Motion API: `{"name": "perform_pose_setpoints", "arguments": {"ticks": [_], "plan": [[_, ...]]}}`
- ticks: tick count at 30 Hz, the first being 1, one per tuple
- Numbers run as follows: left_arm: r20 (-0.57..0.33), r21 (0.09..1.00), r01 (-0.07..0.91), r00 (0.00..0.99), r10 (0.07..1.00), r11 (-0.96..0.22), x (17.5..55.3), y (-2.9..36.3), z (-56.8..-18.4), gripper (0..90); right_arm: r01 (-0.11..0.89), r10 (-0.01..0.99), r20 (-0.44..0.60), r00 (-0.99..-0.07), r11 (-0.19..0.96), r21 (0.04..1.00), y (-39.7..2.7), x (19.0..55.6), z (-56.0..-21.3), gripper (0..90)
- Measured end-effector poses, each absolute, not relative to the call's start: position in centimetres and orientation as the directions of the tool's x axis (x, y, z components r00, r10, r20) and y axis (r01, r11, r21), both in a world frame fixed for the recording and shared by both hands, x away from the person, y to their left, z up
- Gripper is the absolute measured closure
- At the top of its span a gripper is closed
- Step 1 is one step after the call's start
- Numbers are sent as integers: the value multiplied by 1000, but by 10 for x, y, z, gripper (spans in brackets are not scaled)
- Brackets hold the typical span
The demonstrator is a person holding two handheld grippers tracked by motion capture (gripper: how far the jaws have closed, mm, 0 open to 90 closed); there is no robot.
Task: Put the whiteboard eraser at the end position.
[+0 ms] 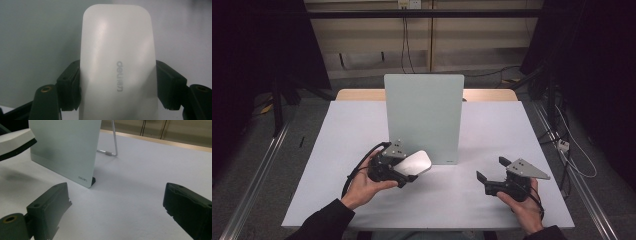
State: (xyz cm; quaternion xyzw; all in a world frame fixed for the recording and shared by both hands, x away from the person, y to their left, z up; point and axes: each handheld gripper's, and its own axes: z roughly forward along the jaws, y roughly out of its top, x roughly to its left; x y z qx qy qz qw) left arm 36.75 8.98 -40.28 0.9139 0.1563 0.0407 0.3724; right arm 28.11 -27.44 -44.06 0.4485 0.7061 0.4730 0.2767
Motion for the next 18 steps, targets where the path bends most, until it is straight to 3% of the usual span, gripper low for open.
{"name": "perform_pose_setpoints", "arguments": {"ticks": [18], "plan": [[-49,598,214,972,232,-772,355,55,-421,308,370,894,32,-446,151,917,-274,281,-440,62]]}}
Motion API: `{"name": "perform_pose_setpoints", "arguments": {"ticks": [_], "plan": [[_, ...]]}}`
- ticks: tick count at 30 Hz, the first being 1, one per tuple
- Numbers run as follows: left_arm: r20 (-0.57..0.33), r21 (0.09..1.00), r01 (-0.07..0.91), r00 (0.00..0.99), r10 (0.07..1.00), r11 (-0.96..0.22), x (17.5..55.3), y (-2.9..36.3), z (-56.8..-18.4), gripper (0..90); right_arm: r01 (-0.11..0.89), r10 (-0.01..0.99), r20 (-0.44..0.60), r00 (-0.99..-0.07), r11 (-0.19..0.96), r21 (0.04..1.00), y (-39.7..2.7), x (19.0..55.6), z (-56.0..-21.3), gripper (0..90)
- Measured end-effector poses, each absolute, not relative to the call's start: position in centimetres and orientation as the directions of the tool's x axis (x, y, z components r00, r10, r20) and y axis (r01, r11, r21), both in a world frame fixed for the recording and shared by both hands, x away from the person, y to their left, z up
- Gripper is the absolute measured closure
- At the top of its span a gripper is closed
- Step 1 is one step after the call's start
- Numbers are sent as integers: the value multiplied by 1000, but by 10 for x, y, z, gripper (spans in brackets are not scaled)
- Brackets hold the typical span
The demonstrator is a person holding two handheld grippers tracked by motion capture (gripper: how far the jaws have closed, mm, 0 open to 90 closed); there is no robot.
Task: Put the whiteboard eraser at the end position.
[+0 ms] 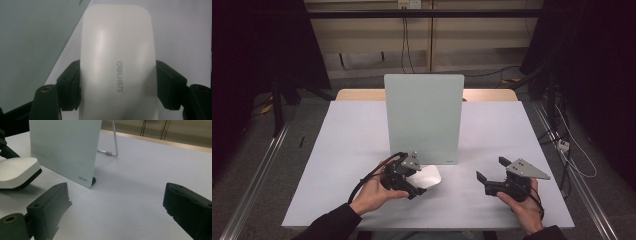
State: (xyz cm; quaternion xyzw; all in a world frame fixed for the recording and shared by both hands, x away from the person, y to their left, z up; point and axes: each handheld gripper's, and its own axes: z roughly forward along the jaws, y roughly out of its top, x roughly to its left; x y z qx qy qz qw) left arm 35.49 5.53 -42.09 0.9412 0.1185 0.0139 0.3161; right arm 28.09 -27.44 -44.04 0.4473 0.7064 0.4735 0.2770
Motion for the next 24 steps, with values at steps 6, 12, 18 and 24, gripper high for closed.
{"name": "perform_pose_setpoints", "arguments": {"ticks": [6,12,18,24], "plan": [[-48,572,194,978,203,-797,353,40,-429,308,371,893,32,-448,153,916,-274,281,-440,62],[-42,558,186,980,197,-808,352,33,-437,307,369,892,33,-450,153,917,-274,281,-440,62],[-38,556,184,980,197,-810,351,30,-441,306,369,892,31,-451,155,917,-274,281,-440,62],[-52,574,198,977,206,-794,352,33,-443,304,369,892,31,-452,155,917,-274,281,-440,62]]}}
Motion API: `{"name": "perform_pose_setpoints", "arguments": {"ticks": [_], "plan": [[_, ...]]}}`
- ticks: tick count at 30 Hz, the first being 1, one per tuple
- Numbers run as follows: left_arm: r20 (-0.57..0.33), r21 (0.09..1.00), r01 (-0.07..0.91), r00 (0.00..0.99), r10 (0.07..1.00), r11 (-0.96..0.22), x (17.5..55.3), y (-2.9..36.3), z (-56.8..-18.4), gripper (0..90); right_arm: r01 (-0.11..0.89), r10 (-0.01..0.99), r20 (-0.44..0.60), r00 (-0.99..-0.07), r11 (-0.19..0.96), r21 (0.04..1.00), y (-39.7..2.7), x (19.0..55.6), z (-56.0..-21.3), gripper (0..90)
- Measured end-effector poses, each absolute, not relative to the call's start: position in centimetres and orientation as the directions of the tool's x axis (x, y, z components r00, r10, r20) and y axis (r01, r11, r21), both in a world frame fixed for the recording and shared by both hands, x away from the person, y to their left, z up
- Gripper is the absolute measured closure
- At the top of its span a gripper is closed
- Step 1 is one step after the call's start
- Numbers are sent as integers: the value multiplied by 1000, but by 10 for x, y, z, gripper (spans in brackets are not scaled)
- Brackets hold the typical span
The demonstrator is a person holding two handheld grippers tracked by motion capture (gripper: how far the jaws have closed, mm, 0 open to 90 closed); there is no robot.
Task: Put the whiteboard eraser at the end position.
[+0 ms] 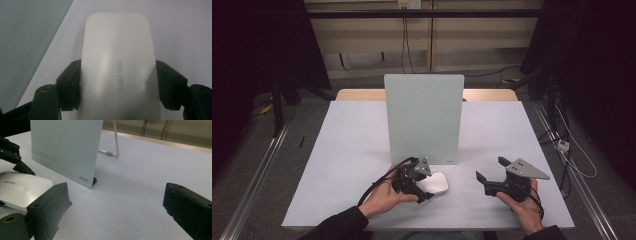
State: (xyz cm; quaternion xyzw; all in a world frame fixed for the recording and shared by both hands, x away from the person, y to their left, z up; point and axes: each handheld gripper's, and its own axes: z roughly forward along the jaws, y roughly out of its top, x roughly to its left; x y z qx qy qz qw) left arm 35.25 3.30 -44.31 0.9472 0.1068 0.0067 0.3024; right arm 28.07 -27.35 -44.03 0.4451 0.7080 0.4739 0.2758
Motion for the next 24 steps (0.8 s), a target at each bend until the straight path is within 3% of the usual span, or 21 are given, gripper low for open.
{"name": "perform_pose_setpoints", "arguments": {"ticks": [12,17,24], "plan": [[-39,613,204,973,229,-763,350,37,-446,279,369,890,34,-456,155,916,-273,281,-440,62],[-44,633,224,966,255,-741,350,37,-446,147,371,890,37,-455,151,916,-273,282,-441,62],[-38,653,232,961,274,-721,350,39,-442,84,371,888,33,-458,157,915,-273,282,-441,62]]}}
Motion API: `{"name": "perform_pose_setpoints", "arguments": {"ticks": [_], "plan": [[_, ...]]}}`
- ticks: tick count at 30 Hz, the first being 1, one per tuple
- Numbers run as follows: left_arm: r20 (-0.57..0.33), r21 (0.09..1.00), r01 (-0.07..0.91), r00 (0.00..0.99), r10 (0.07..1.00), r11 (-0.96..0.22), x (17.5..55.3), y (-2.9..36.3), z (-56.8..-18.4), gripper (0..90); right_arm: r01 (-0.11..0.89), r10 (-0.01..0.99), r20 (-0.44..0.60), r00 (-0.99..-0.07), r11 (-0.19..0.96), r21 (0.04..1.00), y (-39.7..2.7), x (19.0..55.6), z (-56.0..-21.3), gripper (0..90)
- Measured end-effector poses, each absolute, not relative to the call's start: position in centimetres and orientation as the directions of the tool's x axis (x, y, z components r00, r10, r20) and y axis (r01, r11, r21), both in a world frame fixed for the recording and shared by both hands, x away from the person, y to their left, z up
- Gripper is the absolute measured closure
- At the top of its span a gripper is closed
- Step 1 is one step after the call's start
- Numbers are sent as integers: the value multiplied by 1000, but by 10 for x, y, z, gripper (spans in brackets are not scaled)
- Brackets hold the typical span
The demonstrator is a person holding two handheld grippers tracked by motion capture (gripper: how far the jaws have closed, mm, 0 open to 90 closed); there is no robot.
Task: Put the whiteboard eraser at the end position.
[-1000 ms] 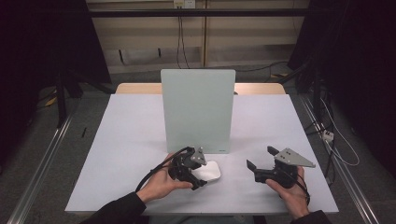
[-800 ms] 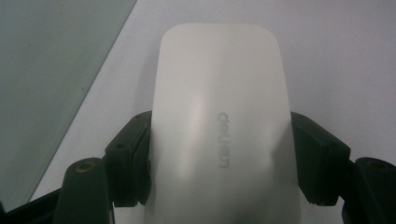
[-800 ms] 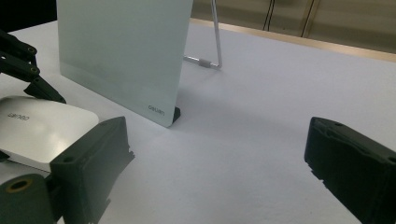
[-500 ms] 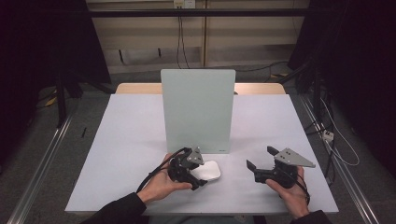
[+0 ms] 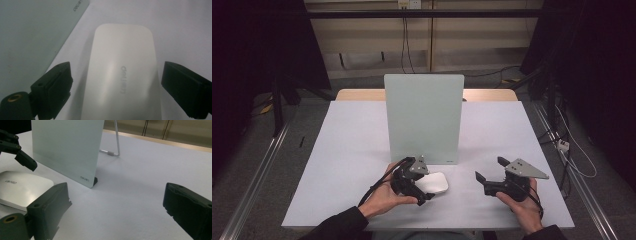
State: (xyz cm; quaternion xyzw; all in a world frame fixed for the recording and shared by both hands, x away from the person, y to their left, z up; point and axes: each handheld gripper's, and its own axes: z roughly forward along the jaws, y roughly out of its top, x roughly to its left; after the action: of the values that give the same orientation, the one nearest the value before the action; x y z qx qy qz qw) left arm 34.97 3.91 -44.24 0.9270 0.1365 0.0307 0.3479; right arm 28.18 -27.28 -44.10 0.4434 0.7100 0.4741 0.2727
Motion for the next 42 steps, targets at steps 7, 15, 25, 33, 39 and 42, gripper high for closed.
{"name": "perform_pose_setpoints", "arguments": {"ticks": [7,15,25,33,39,42], "plan": [[-40,682,231,959,281,-694,348,43,-438,65,371,888,36,-459,155,916,-273,282,-441,62],[-33,739,233,949,312,-632,348,52,-429,62,372,887,40,-461,153,916,-273,284,-442,61],[-34,813,275,902,430,-513,352,70,-418,62,373,889,37,-457,154,915,-273,284,-442,61],[-50,866,291,859,510,-406,354,98,-411,62,380,890,34,-454,160,911,-271,285,-442,50],[-46,879,299,828,559,-371,354,119,-407,58,382,894,33,-446,156,911,-272,284,-442,49],[-56,886,306,817,574,-349,353,128,-404,58,381,895,33,-446,156,911,-272,283,-441,49]]}}
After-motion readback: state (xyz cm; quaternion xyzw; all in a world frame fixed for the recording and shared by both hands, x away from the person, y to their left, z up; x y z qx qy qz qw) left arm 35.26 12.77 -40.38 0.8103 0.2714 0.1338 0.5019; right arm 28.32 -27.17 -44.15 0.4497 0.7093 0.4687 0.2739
